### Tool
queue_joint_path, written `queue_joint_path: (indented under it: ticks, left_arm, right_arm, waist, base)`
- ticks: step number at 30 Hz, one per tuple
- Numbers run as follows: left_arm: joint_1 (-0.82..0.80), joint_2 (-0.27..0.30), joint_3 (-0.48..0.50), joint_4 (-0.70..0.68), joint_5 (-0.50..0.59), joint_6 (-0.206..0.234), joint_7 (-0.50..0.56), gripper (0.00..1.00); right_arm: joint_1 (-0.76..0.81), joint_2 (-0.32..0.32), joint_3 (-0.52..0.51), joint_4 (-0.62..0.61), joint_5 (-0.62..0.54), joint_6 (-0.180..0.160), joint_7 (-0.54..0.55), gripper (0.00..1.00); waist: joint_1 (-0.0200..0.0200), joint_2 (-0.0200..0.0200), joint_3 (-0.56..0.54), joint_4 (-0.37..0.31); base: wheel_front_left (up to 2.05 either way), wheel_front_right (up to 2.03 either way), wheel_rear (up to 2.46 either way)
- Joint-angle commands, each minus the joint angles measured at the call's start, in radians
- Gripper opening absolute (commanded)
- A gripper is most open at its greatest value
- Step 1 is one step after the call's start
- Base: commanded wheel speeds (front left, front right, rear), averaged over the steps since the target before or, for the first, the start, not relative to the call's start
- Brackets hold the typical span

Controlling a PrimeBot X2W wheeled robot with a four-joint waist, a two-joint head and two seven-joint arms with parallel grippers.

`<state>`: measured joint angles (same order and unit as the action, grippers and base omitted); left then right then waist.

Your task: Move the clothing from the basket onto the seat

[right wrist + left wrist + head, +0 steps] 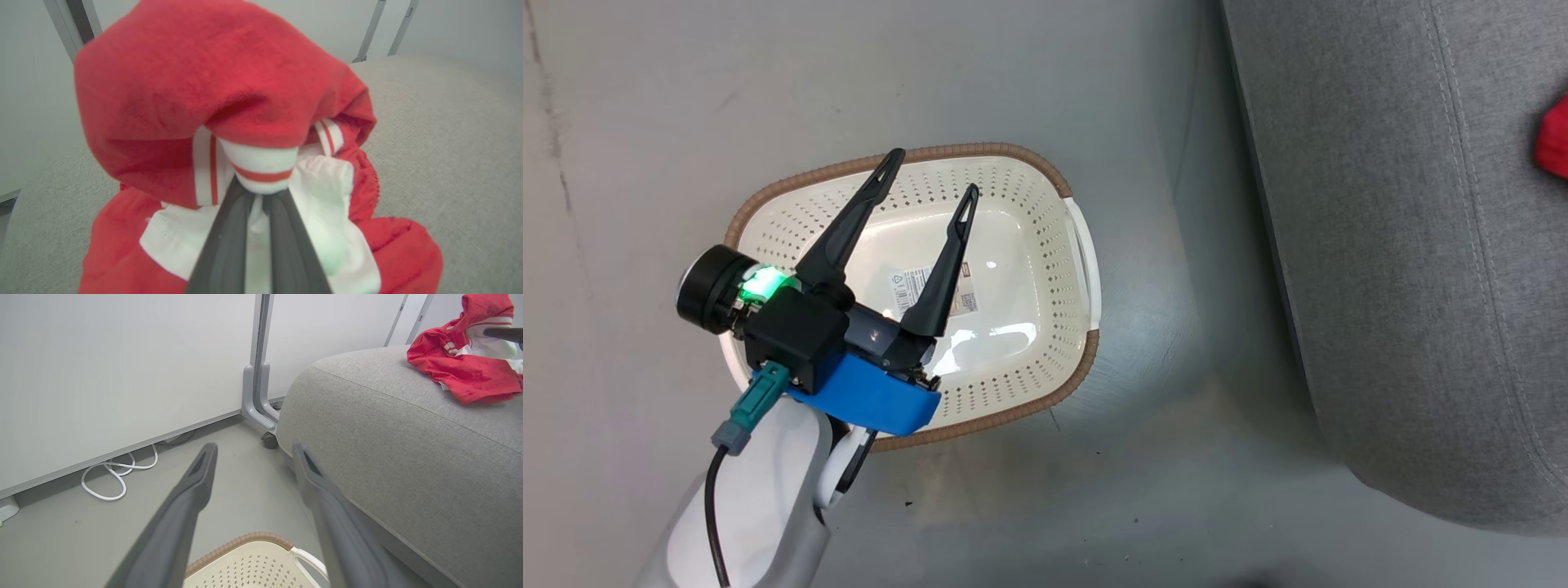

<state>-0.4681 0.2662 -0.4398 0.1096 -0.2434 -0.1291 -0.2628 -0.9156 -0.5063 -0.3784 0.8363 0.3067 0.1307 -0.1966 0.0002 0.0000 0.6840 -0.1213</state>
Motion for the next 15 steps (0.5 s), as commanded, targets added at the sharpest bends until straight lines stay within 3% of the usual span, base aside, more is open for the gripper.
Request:
queue_joint_path:
  ticks: [1, 3, 4, 6, 7, 8, 15]
  left_arm:
    - [-0.014, -0.005, 0.002, 0.003, 0.002, -0.001, -0.003, 1.0]
    - [-0.012, -0.006, 0.007, 0.007, 0.002, -0.001, -0.003, 1.0]
    - [-0.009, -0.006, 0.011, 0.008, 0.001, -0.001, -0.003, 1.0]
    - [-0.001, -0.01, 0.017, 0.013, -0.002, -0.001, -0.003, 1.0]
    - [0.003, -0.012, 0.018, 0.016, -0.003, -0.001, -0.003, 1.0]
    - [0.007, -0.015, 0.02, 0.019, -0.005, -0.001, -0.003, 1.0]
    - [0.035, -0.043, 0.009, 0.05, -0.039, -0.001, -0.003, 1.0]
  right_arm:
    - [0.012, 0.011, 0.005, 0.02, -0.007, 0.0, -0.007, 0.0]
    - [0.007, 0.017, 0.022, 0.032, -0.016, 0.0, -0.013, 0.0]
    - [0.004, 0.016, 0.031, 0.036, -0.017, 0.0, -0.014, 0.11]
    - [0.0, 0.014, 0.046, 0.04, -0.023, 0.0, -0.018, 0.44]
    - [0.0, 0.012, 0.052, 0.043, -0.025, 0.0, -0.019, 0.85]
    - [0.0, 0.012, 0.06, 0.045, -0.024, 0.0, -0.02, 1.0]
    - [0.045, 0.012, 0.118, 0.054, -0.041, 0.0, -0.014, 1.0]
  waist:
    - [-0.0002, 0.0, -0.007, -0.001]
    - [-0.0002, 0.0, -0.017, -0.005]
    - [-0.0002, 0.0, -0.024, -0.006]
    - [-0.0002, 0.0, -0.038, -0.008]
    - [-0.0002, 0.0, -0.047, -0.008]
    - [-0.0002, 0.0, -0.058, -0.008]
    - [-0.0002, 0.0, -0.147, 0.003]
  base:
    - [0.0, 0.0, 0.0]
    - [0.0, 0.0, 0.0]
    - [0.0, 0.0, 0.0]
    - [0.0, 0.0, 0.0]
    - [0.0, 0.0, 0.0]
    - [0.0, 0.0, 0.0]
    - [0.0, 0.0, 0.0]
